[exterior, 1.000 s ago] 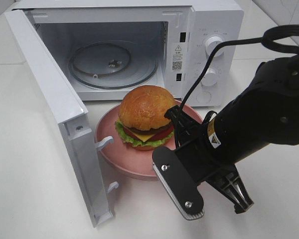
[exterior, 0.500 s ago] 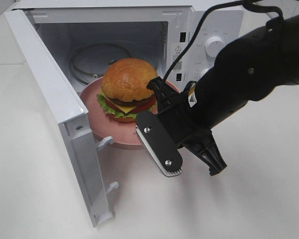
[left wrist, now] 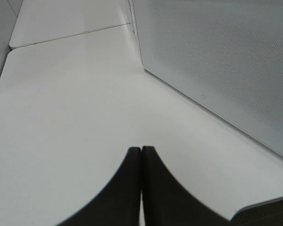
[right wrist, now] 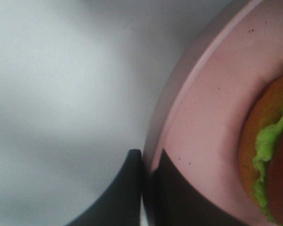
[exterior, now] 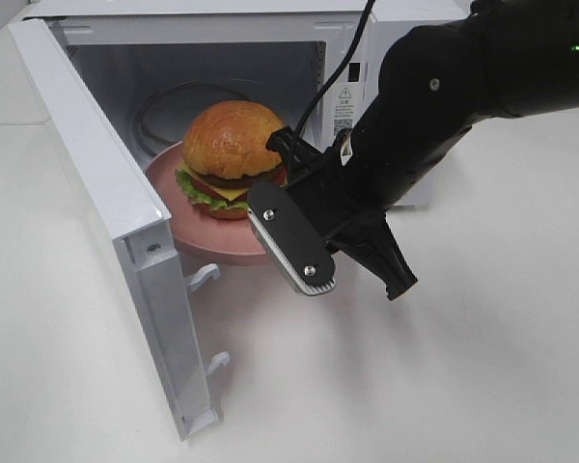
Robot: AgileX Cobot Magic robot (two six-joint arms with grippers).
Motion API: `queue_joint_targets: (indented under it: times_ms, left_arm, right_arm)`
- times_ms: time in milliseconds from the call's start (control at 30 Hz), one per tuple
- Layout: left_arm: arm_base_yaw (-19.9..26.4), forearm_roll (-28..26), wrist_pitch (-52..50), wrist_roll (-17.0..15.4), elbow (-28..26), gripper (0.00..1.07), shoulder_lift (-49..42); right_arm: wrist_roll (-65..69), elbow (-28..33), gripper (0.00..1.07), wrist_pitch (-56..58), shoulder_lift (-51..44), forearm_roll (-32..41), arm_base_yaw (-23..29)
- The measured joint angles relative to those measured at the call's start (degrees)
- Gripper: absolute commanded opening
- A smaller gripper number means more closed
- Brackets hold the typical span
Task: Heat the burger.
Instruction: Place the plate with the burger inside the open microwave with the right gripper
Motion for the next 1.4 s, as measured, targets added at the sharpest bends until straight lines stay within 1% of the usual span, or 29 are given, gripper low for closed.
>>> queue_joint_targets:
  times_ms: [67,133,233,267,367,400,433,467,567,600,633,667,700,733,767,800,833,900,933,967,1000,1033,1133,1167,1200,1233,1267,1300,1400]
  left_arm:
    - [0.00,0.00,0.00,0.00,0.00,0.00,0.00]
    - [0.00,0.00,0.00,0.00,0.00,0.00,0.00]
    - [0.00,0.00,0.00,0.00,0.00,0.00,0.00]
    - [0.00,0.00,0.00,0.00,0.00,0.00,0.00]
    - [0.00,0.00,0.00,0.00,0.00,0.00,0.00]
    - [0.00,0.00,0.00,0.00,0.00,0.00,0.00]
    - [0.00,0.00,0.00,0.00,0.00,0.00,0.00]
    - [0.00,0.00,0.00,0.00,0.00,0.00,0.00]
    - [0.00,0.00,0.00,0.00,0.00,0.00,0.00]
    - [0.00,0.00,0.00,0.00,0.00,0.00,0.00]
    - [0.00,0.00,0.00,0.00,0.00,0.00,0.00]
    - [0.00,0.00,0.00,0.00,0.00,0.00,0.00]
    - [0.00,0.00,0.00,0.00,0.00,0.00,0.00]
    - [0.00,0.00,0.00,0.00,0.00,0.00,0.00]
    - [0.00,0.00,0.00,0.00,0.00,0.00,0.00]
    - [0.00,0.00,0.00,0.00,0.00,0.00,0.00]
    - [0.00,0.00,0.00,0.00,0.00,0.00,0.00]
    - [0.00,0.00,0.00,0.00,0.00,0.00,0.00]
    - [0.00,0.00,0.00,0.00,0.00,0.00,0.00]
    - [0.00,0.00,0.00,0.00,0.00,0.00,0.00]
    - [0.00,0.00,0.00,0.00,0.00,0.00,0.00]
    - [0.00,0.00,0.00,0.00,0.00,0.00,0.00]
    - [0.00,0.00,0.00,0.00,0.00,0.00,0.00]
    - [0.00,0.00,0.00,0.00,0.00,0.00,0.00]
    - [0.00,0.00,0.00,0.00,0.00,0.00,0.00]
    - [0.00,0.00,0.00,0.00,0.00,0.00,0.00]
    - [0.00,0.00,0.00,0.00,0.00,0.00,0.00]
    - [0.00,0.00,0.00,0.00,0.00,0.00,0.00]
    - [0.00,0.00,0.00,0.00,0.00,0.00,0.00]
  right_arm:
    - [-0.92,-1.20,0.00,0.29,0.69,0.52,-0.23]
    - [-2.01,-4.07,0.00,0.97,2.92,0.57,-0.34]
    - [-2.23,-4.81,0.00,0.97,3.55,0.74,-0.34]
    - [-2.29,-6.47,0.00,1.15,4.87,0.92,-0.34]
    - [-2.29,-7.73,0.00,1.20,6.07,0.97,-0.34]
    - [-2.29,-9.57,0.00,1.43,7.51,0.97,-0.34]
    - [-2.29,-9.57,0.00,1.43,7.51,0.97,-0.34]
    - [-2.12,-11.57,0.00,1.89,8.88,0.97,-0.34]
    - [-1.83,-13.35,0.00,2.46,10.03,0.97,-0.46]
    - [-1.60,-15.53,0.00,3.38,11.12,1.20,-0.74]
    - [-1.60,-15.53,0.00,3.38,11.12,1.20,-0.74]
    - [-0.46,-18.16,0.00,4.76,12.55,1.26,-0.92]
    - [-0.46,-18.16,0.00,4.76,12.55,1.26,-0.92]
    - [0.92,-21.26,0.00,6.99,14.09,1.43,-1.43]
    - [0.92,-21.26,0.00,6.99,14.09,1.43,-1.43]
    - [1.78,-23.89,0.00,8.71,15.47,1.38,-1.66]
    - [1.78,-23.89,0.00,8.71,15.47,1.38,-1.66]
    - [5.67,-30.37,0.00,11.69,19.08,1.55,-2.69]
    - [5.67,-30.37,0.00,11.69,19.08,1.55,-2.69]
    - [7.45,-33.17,0.00,12.32,20.91,1.55,-3.32]
    - [7.45,-33.17,0.00,12.32,20.91,1.55,-3.32]
    - [9.85,-35.47,0.00,13.01,22.40,1.55,-4.07]
    - [10.89,-36.78,0.00,13.41,23.03,1.55,-4.30]
    - [13.41,-39.25,0.00,14.50,24.41,1.55,-4.98]
    - [13.41,-39.25,0.00,14.50,24.41,1.55,-4.98]
    - [15.81,-43.14,0.00,16.67,26.64,1.55,-5.73]
    - [15.81,-43.14,0.00,16.67,26.64,1.55,-5.73]
    - [16.21,-45.32,0.00,18.51,28.30,1.55,-5.90]
    - [16.39,-46.07,0.00,19.14,28.93,1.66,-5.90]
